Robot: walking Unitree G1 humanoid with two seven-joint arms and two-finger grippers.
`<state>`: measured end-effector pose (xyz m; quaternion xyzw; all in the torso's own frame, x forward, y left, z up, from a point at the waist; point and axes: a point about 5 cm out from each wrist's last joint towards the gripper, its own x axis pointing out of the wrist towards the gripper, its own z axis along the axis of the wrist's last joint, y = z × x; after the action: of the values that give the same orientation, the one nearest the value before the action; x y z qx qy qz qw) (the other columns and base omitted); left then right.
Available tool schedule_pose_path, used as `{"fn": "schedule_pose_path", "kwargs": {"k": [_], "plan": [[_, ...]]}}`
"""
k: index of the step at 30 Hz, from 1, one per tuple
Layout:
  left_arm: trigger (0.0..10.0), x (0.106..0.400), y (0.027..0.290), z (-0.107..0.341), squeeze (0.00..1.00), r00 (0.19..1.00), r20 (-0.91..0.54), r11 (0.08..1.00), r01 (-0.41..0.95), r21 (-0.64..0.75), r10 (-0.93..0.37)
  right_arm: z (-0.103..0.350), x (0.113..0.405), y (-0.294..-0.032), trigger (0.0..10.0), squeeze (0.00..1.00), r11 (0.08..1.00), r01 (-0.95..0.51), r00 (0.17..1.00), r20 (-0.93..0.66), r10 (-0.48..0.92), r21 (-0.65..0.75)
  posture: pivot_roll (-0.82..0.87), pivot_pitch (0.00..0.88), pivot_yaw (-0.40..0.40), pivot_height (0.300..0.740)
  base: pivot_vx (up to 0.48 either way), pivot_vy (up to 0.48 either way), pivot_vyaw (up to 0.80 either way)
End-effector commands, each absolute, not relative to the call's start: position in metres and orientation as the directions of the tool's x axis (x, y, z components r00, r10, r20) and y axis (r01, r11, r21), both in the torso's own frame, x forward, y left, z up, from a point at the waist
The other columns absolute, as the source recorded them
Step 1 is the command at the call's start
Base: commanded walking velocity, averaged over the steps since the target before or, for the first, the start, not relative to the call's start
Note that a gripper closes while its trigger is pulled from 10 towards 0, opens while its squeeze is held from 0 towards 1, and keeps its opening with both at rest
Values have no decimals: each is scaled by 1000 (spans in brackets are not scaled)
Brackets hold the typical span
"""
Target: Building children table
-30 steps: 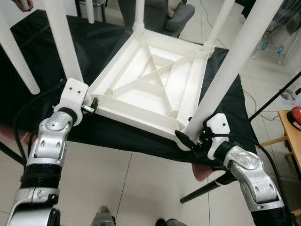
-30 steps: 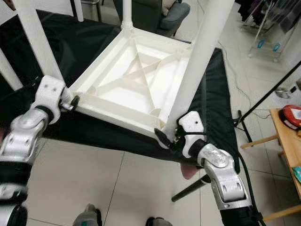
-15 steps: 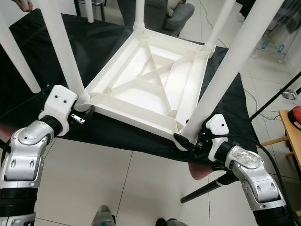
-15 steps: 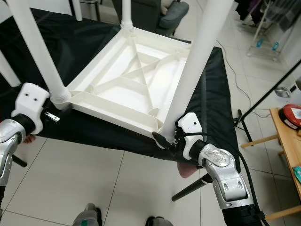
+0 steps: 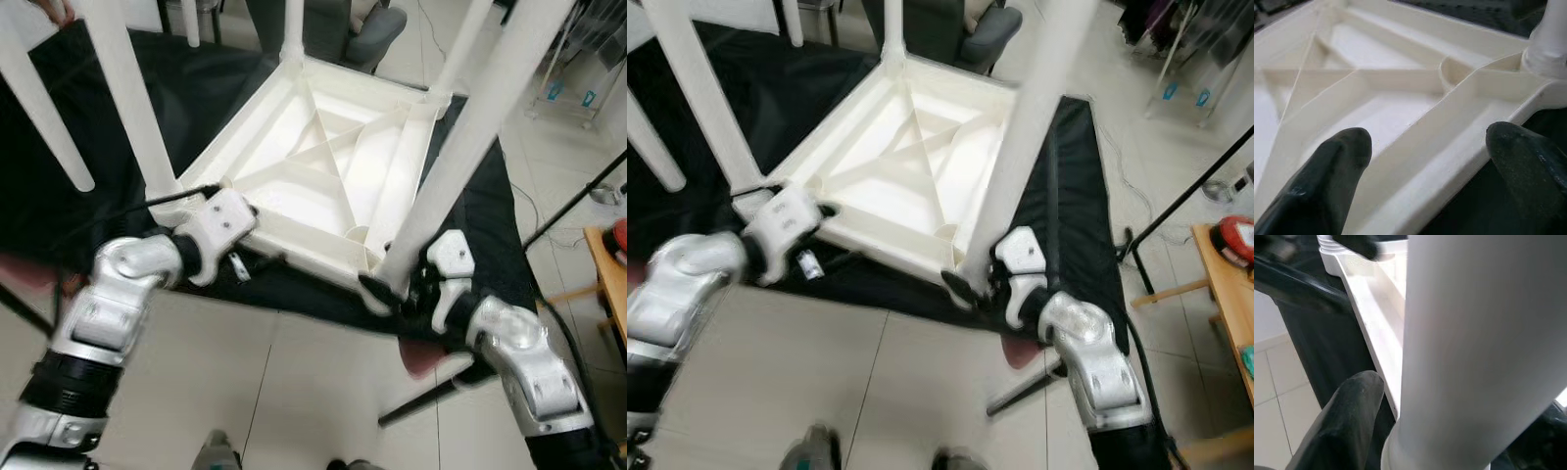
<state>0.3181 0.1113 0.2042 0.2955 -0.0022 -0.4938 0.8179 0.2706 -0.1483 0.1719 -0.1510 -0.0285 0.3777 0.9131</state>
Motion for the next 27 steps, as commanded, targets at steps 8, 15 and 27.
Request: {"fn": "schedule_pose_path", "kwargs": {"k": [8,15,27], "plan": [[10000,333,70,188,0,307,-436,98,893,440,-846,172,264,-144,10000,0,655,-698,698,-68,713,-289,153,139,-35,740,0,0,0],[10000,328,73,171,0,177,-537,-23,938,345,-825,172,261,-147,10000,0,670,-685,712,-66,699,-284,136,144,-23,740,0,0,0],[2471,336,82,150,0,112,-620,-91,954,285,-777,174,264,-145,10000,0,668,-687,709,-64,702,-284,146,147,-31,740,0,0,0]]}}
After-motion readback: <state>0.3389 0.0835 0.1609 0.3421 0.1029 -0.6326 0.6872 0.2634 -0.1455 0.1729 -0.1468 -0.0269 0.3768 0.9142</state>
